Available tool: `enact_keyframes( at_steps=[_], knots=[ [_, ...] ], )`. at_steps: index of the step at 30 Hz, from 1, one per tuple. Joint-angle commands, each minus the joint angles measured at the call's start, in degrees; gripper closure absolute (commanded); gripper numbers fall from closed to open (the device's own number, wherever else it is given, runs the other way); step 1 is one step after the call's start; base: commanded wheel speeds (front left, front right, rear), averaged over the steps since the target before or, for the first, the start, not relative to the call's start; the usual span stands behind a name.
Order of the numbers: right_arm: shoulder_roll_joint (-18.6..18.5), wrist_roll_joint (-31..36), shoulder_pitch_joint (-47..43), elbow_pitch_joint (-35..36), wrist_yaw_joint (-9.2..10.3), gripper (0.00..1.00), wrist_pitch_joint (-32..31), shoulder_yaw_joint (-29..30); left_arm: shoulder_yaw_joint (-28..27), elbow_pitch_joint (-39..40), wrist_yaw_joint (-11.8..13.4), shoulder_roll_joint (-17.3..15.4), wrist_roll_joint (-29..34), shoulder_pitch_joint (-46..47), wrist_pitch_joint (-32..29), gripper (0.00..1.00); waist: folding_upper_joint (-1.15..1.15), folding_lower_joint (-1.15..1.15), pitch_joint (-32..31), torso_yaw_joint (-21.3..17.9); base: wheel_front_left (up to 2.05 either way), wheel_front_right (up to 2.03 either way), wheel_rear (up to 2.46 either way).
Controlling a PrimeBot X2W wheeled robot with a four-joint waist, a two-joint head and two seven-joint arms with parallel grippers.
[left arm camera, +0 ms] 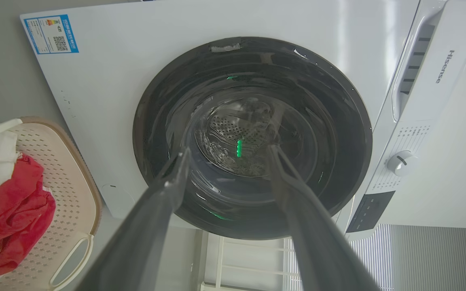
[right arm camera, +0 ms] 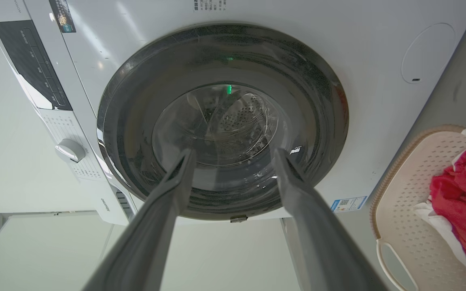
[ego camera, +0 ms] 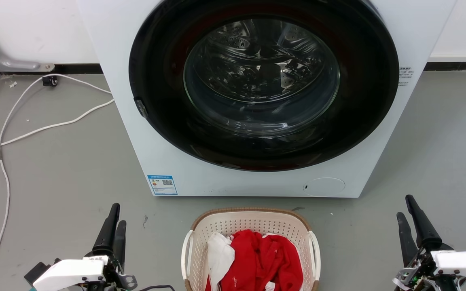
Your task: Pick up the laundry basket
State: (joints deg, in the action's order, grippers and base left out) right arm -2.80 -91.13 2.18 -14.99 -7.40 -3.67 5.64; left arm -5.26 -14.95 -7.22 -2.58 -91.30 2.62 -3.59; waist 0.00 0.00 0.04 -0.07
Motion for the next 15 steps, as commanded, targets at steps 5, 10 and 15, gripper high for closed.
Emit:
enact_keyframes(
  at_steps=[5,10,15],
  knots=[
    [-0.2,2.9,0.5,1.9,-0.09,0.00,1.7,0.3,-0.5,2.0,-0.1,-0.2,2.4,0.1,1.6,0.00,0.00,0.00,-0.1,0.0,0.00,0.00,0.00],
    [-0.2,8.0,0.4,2.7,-0.09,0.00,2.9,0.9,-1.8,2.0,-0.2,-0.2,5.0,-0.1,2.9,0.00,0.00,0.00,-0.1,0.0,0.00,0.00,0.00],
    [-0.2,14.1,0.4,4.0,-0.09,0.00,4.1,1.3,-3.3,2.1,0.3,-0.2,8.7,-0.1,4.1,0.00,0.00,0.00,-0.2,0.0,0.00,0.00,0.00]
  ],
)
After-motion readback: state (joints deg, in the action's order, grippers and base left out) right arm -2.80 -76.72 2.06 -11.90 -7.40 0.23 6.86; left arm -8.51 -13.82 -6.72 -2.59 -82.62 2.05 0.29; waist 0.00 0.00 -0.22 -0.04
